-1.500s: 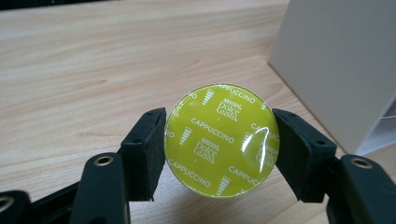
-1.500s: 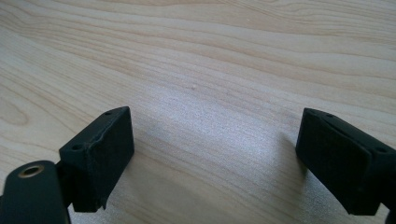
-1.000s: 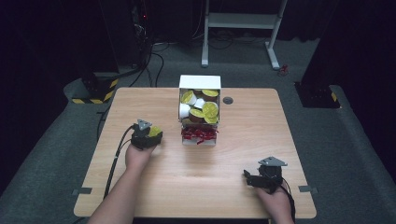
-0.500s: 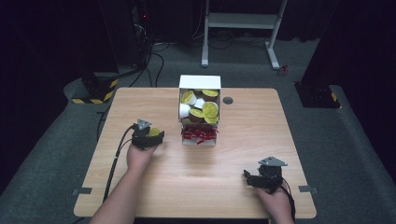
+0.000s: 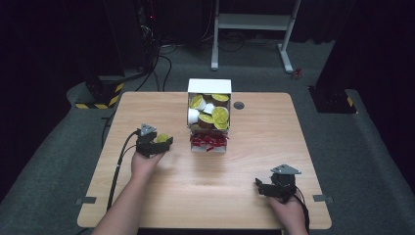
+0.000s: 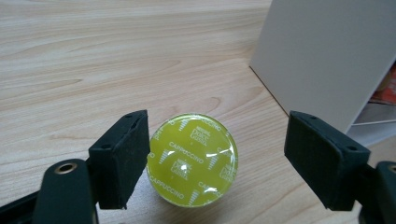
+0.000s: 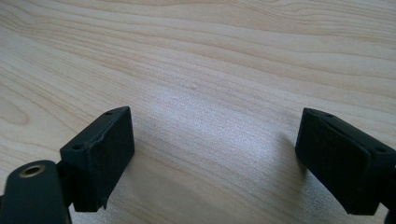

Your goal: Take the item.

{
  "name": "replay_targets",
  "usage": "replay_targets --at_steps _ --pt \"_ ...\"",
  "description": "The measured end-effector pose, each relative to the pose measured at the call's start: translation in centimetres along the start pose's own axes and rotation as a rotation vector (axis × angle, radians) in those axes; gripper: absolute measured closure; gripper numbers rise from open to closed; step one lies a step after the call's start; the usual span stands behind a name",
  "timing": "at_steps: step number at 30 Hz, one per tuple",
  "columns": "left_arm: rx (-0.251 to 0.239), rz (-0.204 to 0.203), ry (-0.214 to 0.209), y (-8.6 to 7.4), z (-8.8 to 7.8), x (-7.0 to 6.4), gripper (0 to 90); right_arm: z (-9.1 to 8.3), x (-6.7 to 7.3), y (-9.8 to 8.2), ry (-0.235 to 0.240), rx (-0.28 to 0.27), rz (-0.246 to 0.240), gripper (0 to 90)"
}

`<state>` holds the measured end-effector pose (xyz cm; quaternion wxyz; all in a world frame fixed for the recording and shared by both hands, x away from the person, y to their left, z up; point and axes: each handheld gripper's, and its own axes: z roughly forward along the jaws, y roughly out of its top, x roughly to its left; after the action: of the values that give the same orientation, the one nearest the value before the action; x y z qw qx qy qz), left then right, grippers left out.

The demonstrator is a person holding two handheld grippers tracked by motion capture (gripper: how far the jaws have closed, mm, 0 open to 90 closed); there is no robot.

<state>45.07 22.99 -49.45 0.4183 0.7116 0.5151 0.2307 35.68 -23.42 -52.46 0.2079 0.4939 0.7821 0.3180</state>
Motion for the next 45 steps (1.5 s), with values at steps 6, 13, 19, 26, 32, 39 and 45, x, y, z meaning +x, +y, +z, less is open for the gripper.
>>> replay_targets --at_steps 6,13,19,26,32,39,45 --pt "0.001 -0.005 -0.004 0.1 -0.7 0.0 23.0 0.0 0.0 0.0 0.000 0.000 0.000 11.7" --pt "-0.004 -0.011 -0.009 -0.1 -2.2 0.2 22.9 0.0 0.0 0.0 0.000 0.000 0.000 11.7" --pt "-0.009 -0.024 -0.037 -0.8 -3.2 0.4 21.6 0.0 0.0 0.0 0.000 0.000 0.000 11.7" --pt "-0.010 -0.013 -0.055 -1.7 -4.6 0.3 19.8 0.0 0.0 0.0 0.001 0.001 0.000 11.7" --pt "0.002 0.015 -0.048 -2.9 -6.2 0.7 19.3 0.0 0.0 0.0 0.000 0.000 0.000 11.7" --pt "0.045 0.016 -0.035 -5.7 -8.1 1.8 19.6 0.0 0.0 0.0 0.001 0.001 0.000 11.7" --pt "0.121 0.056 -0.028 -7.9 -9.6 2.3 19.0 0.0 0.0 0.0 0.001 0.002 0.003 11.8"
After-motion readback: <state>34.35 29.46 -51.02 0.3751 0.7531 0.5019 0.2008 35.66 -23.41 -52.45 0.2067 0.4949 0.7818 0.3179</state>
